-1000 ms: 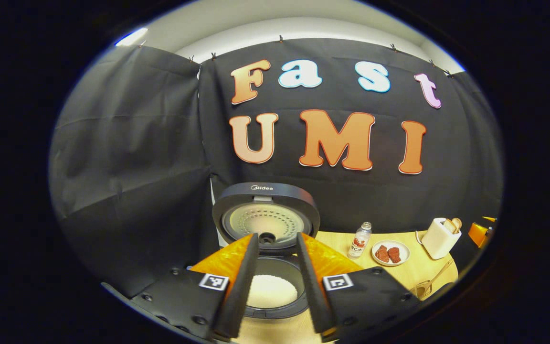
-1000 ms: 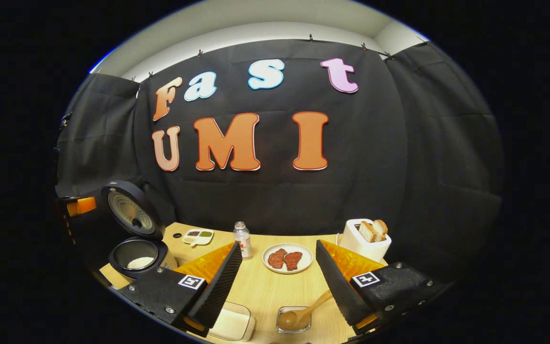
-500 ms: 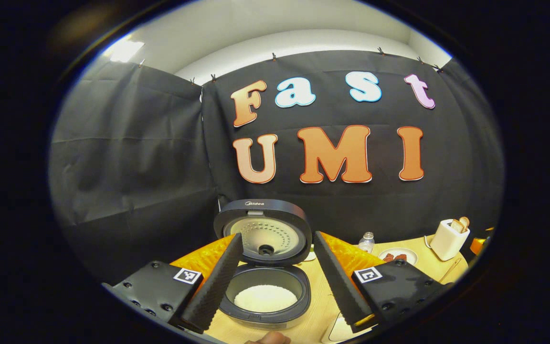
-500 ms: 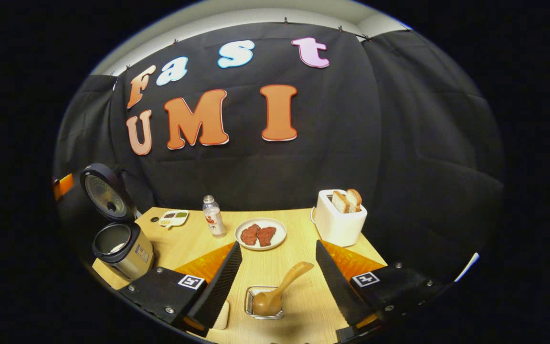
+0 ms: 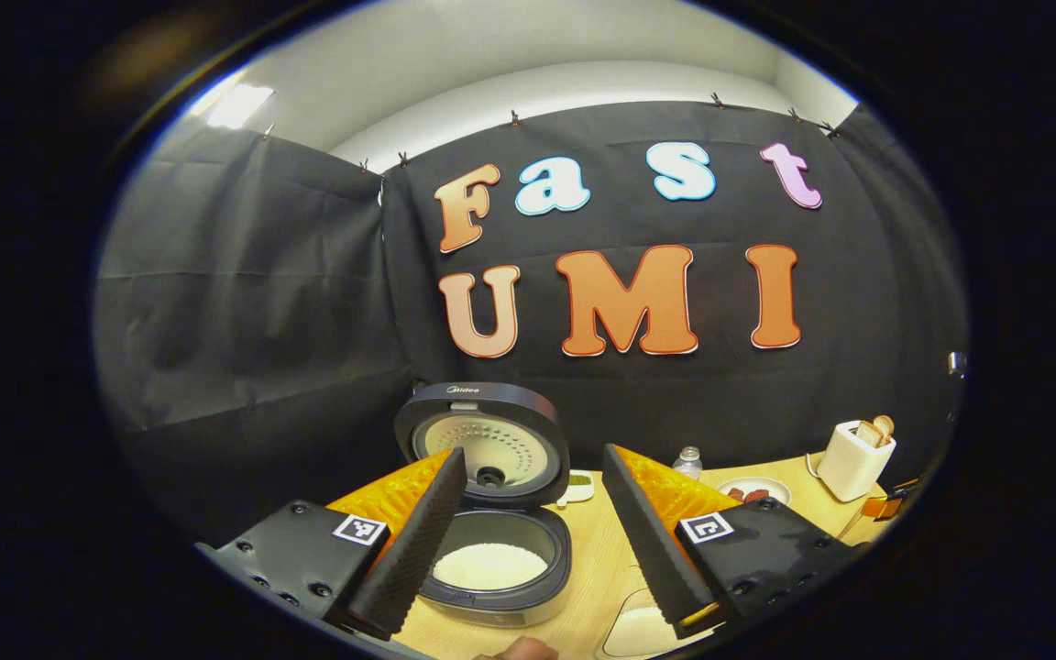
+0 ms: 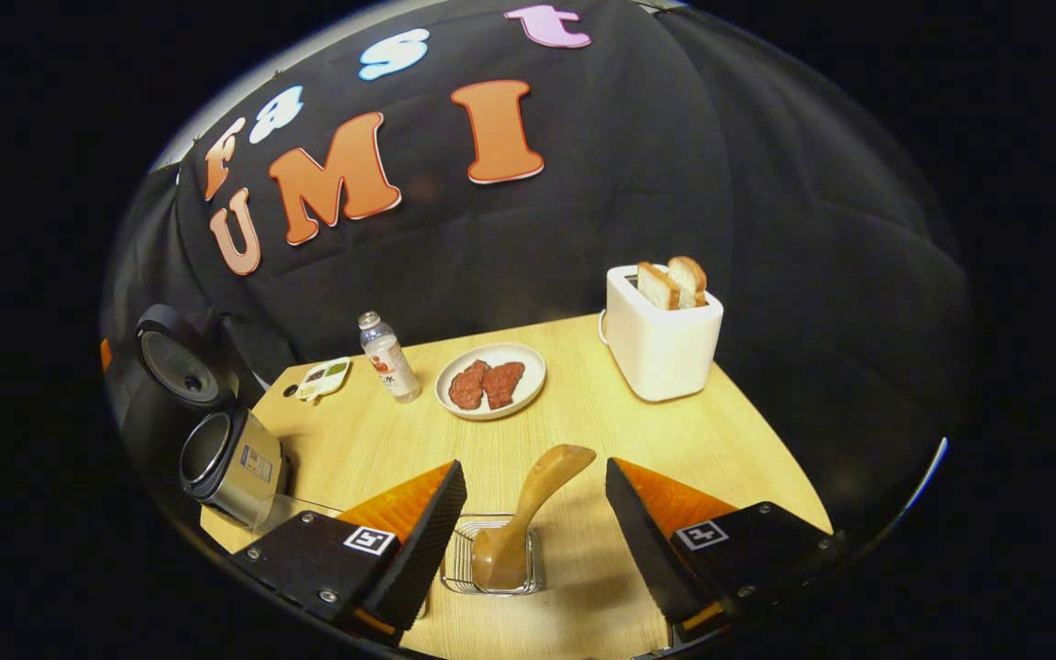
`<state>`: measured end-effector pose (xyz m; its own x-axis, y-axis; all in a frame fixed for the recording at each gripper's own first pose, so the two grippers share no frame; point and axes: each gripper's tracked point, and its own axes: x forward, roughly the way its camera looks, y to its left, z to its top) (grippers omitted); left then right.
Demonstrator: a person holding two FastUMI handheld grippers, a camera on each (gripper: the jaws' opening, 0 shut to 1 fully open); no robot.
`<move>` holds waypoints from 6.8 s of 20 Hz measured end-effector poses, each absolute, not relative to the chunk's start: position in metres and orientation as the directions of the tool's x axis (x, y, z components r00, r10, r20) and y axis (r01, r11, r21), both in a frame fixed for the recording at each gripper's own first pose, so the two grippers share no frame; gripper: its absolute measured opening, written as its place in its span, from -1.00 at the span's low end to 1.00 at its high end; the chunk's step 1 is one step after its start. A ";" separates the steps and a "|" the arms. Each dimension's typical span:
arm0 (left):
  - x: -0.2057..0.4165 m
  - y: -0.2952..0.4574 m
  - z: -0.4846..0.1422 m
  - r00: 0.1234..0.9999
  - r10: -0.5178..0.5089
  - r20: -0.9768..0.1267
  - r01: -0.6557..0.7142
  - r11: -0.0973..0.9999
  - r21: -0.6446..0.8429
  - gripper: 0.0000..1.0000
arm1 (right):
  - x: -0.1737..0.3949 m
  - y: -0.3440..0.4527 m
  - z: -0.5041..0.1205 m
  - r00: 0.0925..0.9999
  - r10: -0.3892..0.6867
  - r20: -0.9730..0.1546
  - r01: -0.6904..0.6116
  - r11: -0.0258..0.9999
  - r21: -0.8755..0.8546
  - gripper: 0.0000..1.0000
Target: Close the left gripper, press the button to open the rice cooker; take a wooden spoon from the chopstick holder with the right hand, scoop a spoonful of rice and pour it into the rice cooker, then put the wooden spoon back into the chopstick holder.
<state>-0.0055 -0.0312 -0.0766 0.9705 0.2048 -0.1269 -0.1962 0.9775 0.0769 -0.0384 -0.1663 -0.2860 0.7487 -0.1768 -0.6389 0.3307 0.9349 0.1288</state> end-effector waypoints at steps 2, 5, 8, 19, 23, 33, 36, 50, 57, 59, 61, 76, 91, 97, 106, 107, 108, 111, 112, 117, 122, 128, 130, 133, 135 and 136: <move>-0.011 -0.033 -0.075 0.965 0.229 -0.126 -0.218 0.971 0.092 0.93 | -0.033 -0.166 -0.308 0.727 -0.140 -0.673 0.329 0.930 0.162 0.85; -0.019 -0.030 -0.078 0.954 0.268 -0.134 -0.255 0.961 0.105 0.93 | -0.027 -0.168 -0.335 0.706 -0.098 -0.701 0.316 0.930 0.188 0.72; -0.027 -0.029 -0.081 0.944 0.295 -0.150 -0.282 0.954 0.100 1.00 | -0.021 -0.170 -0.352 0.681 -0.073 -0.729 0.322 0.924 0.207 0.48; -0.039 -0.002 -0.088 0.916 0.371 -0.153 -0.359 0.928 0.098 1.00 | -0.023 -0.141 -0.341 0.750 0.004 -0.661 0.262 0.916 0.303 -0.59; -0.029 0.000 -0.091 0.924 0.345 -0.162 -0.336 0.938 0.084 0.93 | -0.039 -0.134 -0.333 0.790 -0.014 -0.612 0.254 0.917 0.307 -0.62; -0.026 0.022 -0.089 0.943 0.301 -0.142 -0.293 0.953 0.079 0.99 | -0.040 -0.134 -0.305 0.775 -0.117 -0.621 0.351 0.897 0.269 -0.75; -0.025 0.040 -0.086 0.939 0.315 -0.136 -0.307 0.948 0.079 0.97 | -0.034 -0.131 -0.274 0.805 -0.149 -0.575 0.339 0.910 0.239 -0.78; -0.035 0.093 -0.097 0.932 0.326 -0.158 -0.323 0.945 0.045 1.00 | -0.022 0.004 -0.198 0.876 0.074 -0.476 0.065 0.961 0.269 -0.78; -0.048 0.113 -0.106 0.926 0.334 -0.177 -0.331 0.942 0.045 1.00 | -0.024 0.035 -0.238 0.844 0.073 -0.532 0.034 0.981 0.189 -0.77; -0.052 0.119 -0.109 0.925 0.333 -0.182 -0.332 0.943 0.039 1.00 | -0.024 0.035 -0.251 0.834 0.046 -0.550 0.037 0.989 0.140 -0.78; -0.055 0.125 -0.115 0.923 0.334 -0.194 -0.333 0.942 0.037 1.00 | -0.026 0.036 -0.263 0.824 0.013 -0.567 0.035 0.997 0.073 -0.78; -0.053 0.146 -0.124 0.917 0.329 -0.227 -0.320 0.944 0.078 1.00 | -0.039 0.063 -0.338 0.825 -0.155 -0.544 -0.124 0.889 -0.441 -0.77; -0.047 0.171 -0.143 0.908 0.317 -0.274 -0.298 0.948 0.110 0.93 | -0.020 0.125 -0.343 0.795 -0.078 -0.601 -0.014 0.989 -0.146 -0.78; -0.052 0.181 -0.144 0.907 0.314 -0.279 -0.297 0.949 0.105 0.93 | -0.016 0.128 -0.347 0.755 -0.003 -0.655 0.167 0.968 0.188 -0.78; -0.054 0.176 -0.145 0.906 0.302 -0.296 -0.283 0.953 0.107 1.00 | -0.017 0.113 -0.356 0.718 0.124 -0.685 0.296 0.836 0.462 -0.77; -0.055 0.175 -0.143 0.907 0.302 -0.294 -0.282 0.953 0.110 1.00 | -0.017 0.110 -0.358 0.713 0.140 -0.687 0.313 0.813 0.491 -0.78; -0.057 0.175 -0.142 0.907 0.305 -0.292 -0.283 0.952 0.116 1.00 | -0.017 0.109 -0.359 0.713 0.153 -0.684 0.326 0.792 0.517 -0.78; -0.059 0.172 -0.140 0.905 0.307 -0.293 -0.283 0.951 0.123 1.00 | -0.016 0.109 -0.360 0.716 0.172 -0.676 0.343 0.758 0.555 -0.78; -0.061 0.172 -0.140 0.905 0.309 -0.292 -0.284 0.951 0.125 0.94 | -0.016 0.109 -0.360 0.716 0.184 -0.673 0.340 0.750 0.567 -0.78; -0.059 0.166 -0.136 0.902 0.321 -0.288 -0.295 0.946 0.131 0.94 | -0.018 0.100 -0.354 0.734 0.255 -0.630 0.325 0.683 0.655 -0.78; -0.055 0.145 -0.136 0.903 0.298 -0.309 -0.273 0.954 0.122 1.00 | -0.017 0.091 -0.342 0.771 0.303 -0.560 0.276 0.633 0.723 -0.77; -0.044 0.124 -0.125 0.916 0.281 -0.286 -0.257 0.959 0.118 1.00 | -0.030 0.054 -0.323 0.802 0.318 -0.505 0.258 0.578 0.774 -0.78; -0.042 0.117 -0.125 0.918 0.277 -0.284 -0.257 0.961 0.104 0.99 | -0.029 0.041 -0.313 0.817 0.317 -0.481 0.257 0.547 0.797 -0.78; -0.049 0.115 -0.122 0.921 0.274 -0.277 -0.261 0.962 0.083 0.94 | -0.023 0.025 -0.295 0.841 0.316 -0.439 0.247 0.496 0.832 -0.79; -0.047 0.115 -0.121 0.921 0.279 -0.274 -0.268 0.960 0.075 0.93 | -0.020 0.019 -0.281 0.857 0.321 -0.403 0.241 0.441 0.864 -0.78; -0.047 0.116 -0.121 0.920 0.283 -0.272 -0.274 0.959 0.073 0.93 | -0.015 0.019 -0.274 0.866 0.325 -0.381 0.232 0.415 0.880 -0.79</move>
